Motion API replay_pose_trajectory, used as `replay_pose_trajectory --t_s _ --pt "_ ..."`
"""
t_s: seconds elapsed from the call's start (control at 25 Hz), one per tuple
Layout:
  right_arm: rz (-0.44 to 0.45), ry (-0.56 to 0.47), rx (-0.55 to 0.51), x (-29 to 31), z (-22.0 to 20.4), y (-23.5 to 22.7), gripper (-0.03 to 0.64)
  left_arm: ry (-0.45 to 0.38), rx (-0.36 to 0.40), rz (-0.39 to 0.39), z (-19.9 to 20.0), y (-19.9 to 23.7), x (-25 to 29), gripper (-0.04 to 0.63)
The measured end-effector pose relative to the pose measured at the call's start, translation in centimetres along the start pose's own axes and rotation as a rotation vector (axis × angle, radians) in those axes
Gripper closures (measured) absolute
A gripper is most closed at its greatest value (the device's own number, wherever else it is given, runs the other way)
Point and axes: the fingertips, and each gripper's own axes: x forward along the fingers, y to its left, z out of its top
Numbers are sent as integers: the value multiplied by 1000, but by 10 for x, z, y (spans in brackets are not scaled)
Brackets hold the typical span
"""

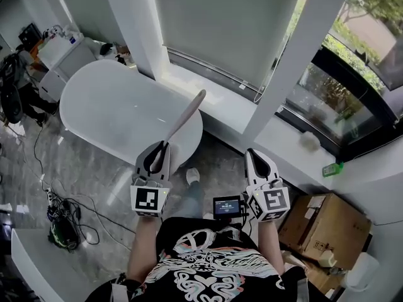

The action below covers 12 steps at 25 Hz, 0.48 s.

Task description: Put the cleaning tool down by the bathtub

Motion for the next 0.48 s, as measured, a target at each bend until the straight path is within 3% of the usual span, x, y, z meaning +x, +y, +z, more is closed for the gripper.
replay_pose_trajectory --t_s 0.48 --pt "9 45 35 134 -1 -39 589 7 -32 -6 -17 71 123 551"
